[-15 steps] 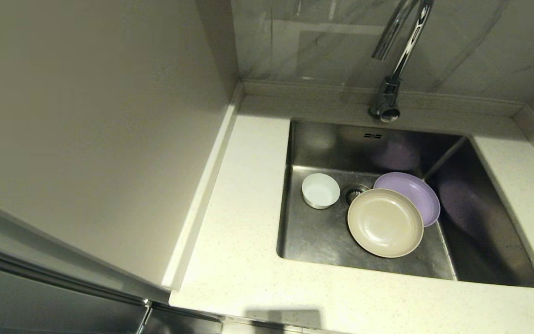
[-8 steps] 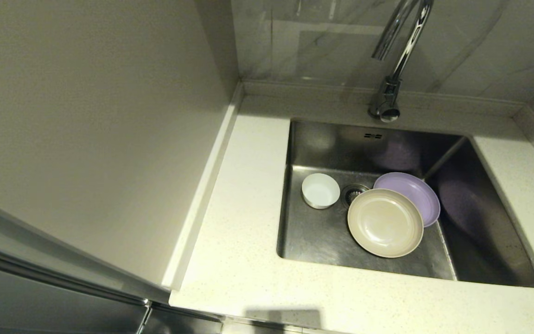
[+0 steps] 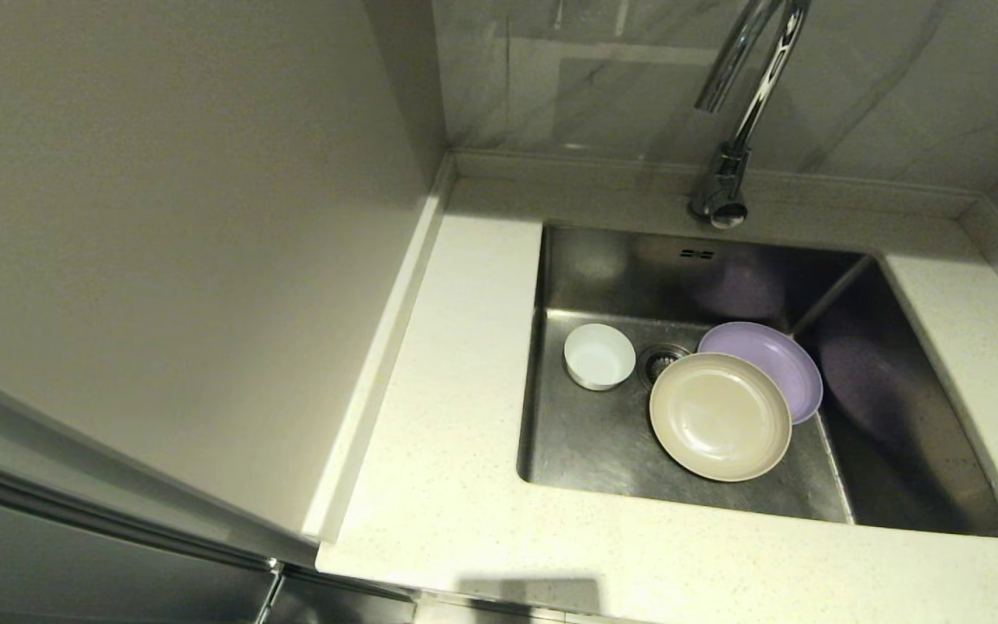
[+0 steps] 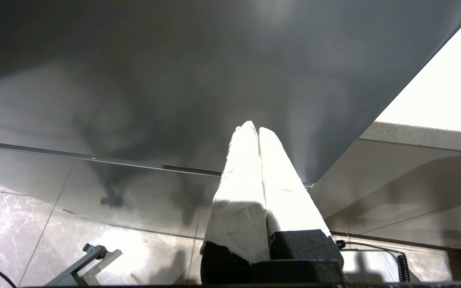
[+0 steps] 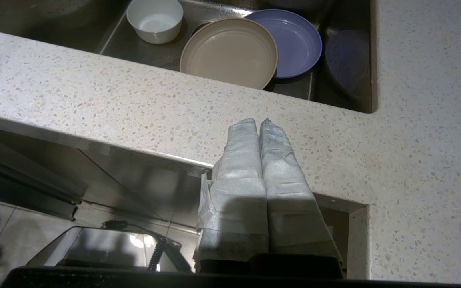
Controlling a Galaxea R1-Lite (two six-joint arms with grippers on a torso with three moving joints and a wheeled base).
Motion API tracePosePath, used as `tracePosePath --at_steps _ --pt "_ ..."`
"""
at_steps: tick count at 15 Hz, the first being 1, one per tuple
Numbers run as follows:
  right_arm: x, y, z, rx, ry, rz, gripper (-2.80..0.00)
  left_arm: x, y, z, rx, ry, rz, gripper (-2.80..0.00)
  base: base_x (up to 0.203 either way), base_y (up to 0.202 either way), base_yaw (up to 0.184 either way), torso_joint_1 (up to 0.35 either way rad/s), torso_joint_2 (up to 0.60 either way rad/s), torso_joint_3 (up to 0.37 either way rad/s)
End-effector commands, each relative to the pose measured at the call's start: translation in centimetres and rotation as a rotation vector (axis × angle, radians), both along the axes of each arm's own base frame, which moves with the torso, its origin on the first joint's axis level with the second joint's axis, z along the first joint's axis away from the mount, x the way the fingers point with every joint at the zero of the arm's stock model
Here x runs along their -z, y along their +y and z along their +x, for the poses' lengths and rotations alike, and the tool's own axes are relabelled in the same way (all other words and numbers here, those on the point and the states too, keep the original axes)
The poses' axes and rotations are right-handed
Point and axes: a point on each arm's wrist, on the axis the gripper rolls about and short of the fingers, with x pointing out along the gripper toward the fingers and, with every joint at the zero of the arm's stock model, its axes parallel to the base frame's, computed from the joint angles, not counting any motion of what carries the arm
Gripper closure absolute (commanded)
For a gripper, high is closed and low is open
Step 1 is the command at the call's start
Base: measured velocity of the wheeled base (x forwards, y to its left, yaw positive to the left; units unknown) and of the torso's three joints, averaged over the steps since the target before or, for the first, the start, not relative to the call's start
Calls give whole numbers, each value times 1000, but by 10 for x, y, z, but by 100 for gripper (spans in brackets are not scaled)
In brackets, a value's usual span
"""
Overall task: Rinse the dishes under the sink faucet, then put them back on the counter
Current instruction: Turn on the faucet
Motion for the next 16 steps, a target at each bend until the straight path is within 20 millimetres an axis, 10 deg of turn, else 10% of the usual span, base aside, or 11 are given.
tracePosePath --at_steps 1,16 --pt "0 0 0 -1 1 0 0 0 0 0 -1 -2 -1 0 0 0 0 0 0 0" --pt "0 0 0 -1 1 0 0 0 0 0 -1 -2 -1 0 0 0 0 0 0 0"
